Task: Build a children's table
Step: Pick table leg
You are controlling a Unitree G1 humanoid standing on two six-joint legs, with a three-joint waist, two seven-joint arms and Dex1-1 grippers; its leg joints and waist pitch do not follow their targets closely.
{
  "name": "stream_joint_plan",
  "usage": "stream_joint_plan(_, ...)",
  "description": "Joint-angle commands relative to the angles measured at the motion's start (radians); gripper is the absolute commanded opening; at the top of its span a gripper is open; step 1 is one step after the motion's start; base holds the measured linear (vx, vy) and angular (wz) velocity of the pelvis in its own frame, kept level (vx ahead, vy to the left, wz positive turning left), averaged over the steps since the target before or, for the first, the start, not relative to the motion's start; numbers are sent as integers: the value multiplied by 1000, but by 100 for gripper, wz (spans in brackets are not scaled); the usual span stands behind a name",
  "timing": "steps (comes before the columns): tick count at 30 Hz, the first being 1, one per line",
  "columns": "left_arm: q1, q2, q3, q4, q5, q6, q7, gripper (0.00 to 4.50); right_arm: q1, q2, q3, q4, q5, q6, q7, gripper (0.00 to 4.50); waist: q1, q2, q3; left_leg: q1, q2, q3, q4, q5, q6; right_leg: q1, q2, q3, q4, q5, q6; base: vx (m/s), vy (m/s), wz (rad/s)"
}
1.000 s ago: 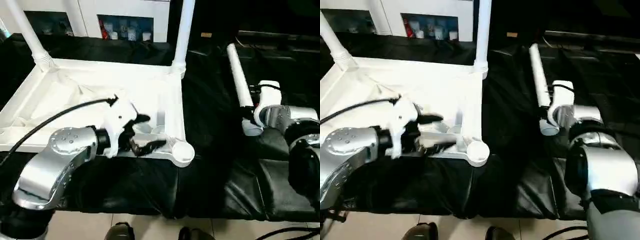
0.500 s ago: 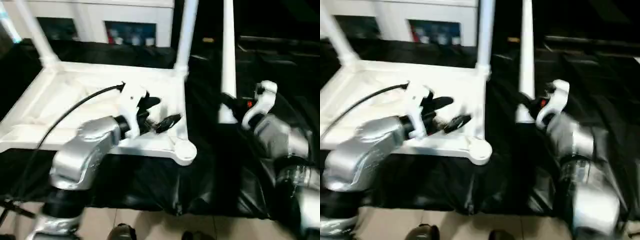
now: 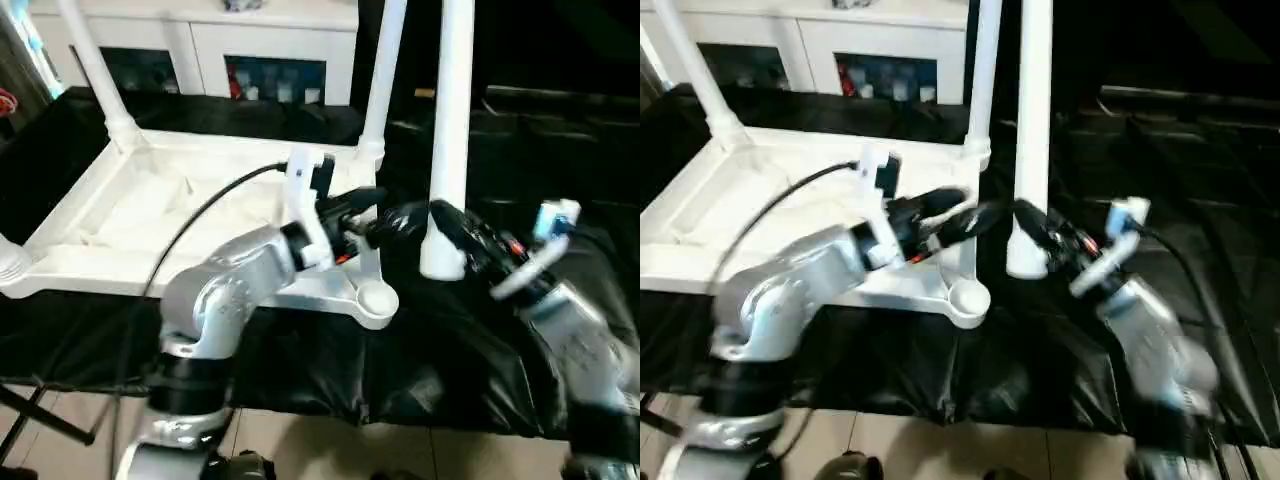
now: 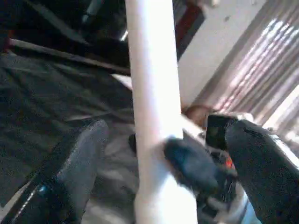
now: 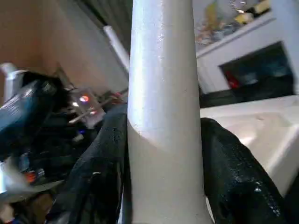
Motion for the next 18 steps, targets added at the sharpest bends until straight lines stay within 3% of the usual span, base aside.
stream_joint_plan(1, -27, -30, 21, 16, -47, 21, 18, 450, 9, -17, 36, -62, 18, 27, 24, 188, 4, -22, -85, 18, 22, -10, -73, -265, 9, 50, -50, 26, -114, -507, -91, 0, 0, 0)
stream_joint_plan(2, -29, -32, 21, 18, -48, 20, 19, 450, 11, -19, 41, -65, 15, 28, 25, 188, 2, -20, -85, 24, 23, -11, -74, -287, 3, 48, -49, 24, -119, -531, -83, 0, 0, 0)
stream_joint_plan(6, -45, -48, 12, 34, -48, 18, 25, 450, 8, -37, 100, -72, -35, 30, 24, 188, -6, -23, -90, 25, 24, -15, -81, -299, -4, 49, -50, 21, -125, -526, -59, 0, 0, 0)
stream_joint_plan(11, -52, -52, 2, 34, -27, 24, 70, 450, 0, -46, 168, -78, -115, 7, -18, 188, -6, -25, -93, 24, 28, -16, -85, -286, -7, 52, -52, 24, -121, -473, -66, 0, 0, 0)
stream_joint_plan(13, -74, -77, 38, 58, 4, 25, 185, 450, -22, -35, 199, -68, -181, -20, -82, 188, -9, -26, -93, 26, 28, -15, -85, -288, -12, 51, -51, 25, -119, -454, -77, 0, 0, 0)
stream_joint_plan(14, -74, -77, 38, 58, 4, 25, 185, 433, -22, -35, 199, -68, -181, -20, -82, 188, -10, -27, -94, 24, 27, -15, -85, -282, -12, 54, -51, 24, -118, -446, -78, 0, 0, 0)
stream_joint_plan(15, -95, -95, 70, 80, 28, 10, 271, 415, -43, -21, 236, -63, -246, -48, -143, 188, -8, -26, -95, 23, 27, -15, -85, -274, -13, 55, -52, 25, -117, -437, -77, 0, 0, 0)
stream_joint_plan(16, -95, -95, 70, 80, 28, 10, 271, 415, -43, -21, 236, -63, -246, -48, -143, 188, -10, -25, -94, 25, 27, -15, -86, -276, -16, 51, -51, 25, -117, -437, -76, 0, 0, 0)
stream_joint_plan(17, -113, -113, 105, 101, 40, -13, 340, 415, -66, -7, 279, -52, -323, -80, -209, 188, -10, -25, -95, 26, 26, -15, -84, -277, -16, 53, -52, 25, -117, -437, -74, 0, 0, 0)
stream_joint_plan(18, -122, -122, 121, 112, 39, -28, 361, 402, -74, 2, 302, -53, -351, -98, -226, 188, -14, -28, -95, 22, 24, -15, -86, -272, -21, 54, -49, 25, -117, -436, -70, 0, 0, 0)
